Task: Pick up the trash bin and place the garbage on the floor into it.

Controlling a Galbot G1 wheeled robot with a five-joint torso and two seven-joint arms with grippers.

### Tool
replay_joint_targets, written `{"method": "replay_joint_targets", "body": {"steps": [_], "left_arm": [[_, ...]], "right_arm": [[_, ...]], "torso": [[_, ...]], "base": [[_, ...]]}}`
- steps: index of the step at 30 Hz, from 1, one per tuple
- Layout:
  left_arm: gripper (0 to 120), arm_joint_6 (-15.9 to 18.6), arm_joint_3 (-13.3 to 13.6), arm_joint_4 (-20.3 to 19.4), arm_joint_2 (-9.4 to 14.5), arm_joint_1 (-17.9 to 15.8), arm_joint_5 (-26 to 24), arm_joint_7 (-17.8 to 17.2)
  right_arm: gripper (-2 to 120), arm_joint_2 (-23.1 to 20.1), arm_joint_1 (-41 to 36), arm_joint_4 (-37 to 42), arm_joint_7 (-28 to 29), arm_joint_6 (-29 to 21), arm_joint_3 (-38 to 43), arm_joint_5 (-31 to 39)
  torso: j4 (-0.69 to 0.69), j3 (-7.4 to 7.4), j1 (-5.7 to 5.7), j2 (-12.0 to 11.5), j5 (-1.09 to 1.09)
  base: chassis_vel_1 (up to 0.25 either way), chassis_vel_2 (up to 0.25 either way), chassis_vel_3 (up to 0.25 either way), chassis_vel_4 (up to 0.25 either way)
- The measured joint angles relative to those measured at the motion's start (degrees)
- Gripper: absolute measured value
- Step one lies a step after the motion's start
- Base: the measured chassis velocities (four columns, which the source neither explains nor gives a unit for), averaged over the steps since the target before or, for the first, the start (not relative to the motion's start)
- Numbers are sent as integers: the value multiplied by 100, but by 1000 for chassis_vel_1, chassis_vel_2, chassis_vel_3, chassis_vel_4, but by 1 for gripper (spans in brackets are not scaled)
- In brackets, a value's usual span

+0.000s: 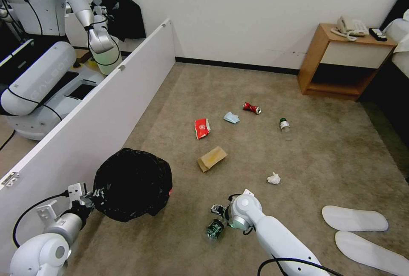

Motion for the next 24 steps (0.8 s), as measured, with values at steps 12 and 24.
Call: {"method": "replay_joint_targets", "body": {"steps": [12,24], "left_arm": [[0,-2,-4,31,4,-26,-8,21],[0,39,113,-66,77,-24,-31,-7]], "right_arm": [[32,24,31,-55,2,17,-26,-75],[22,-58,-1,167,171,148,-100,-62]], "torso": [[2,0,0,0,1],[3,1,0,-1,4]], "base": [[0,0,0,0],[0,0,0,0]]}}
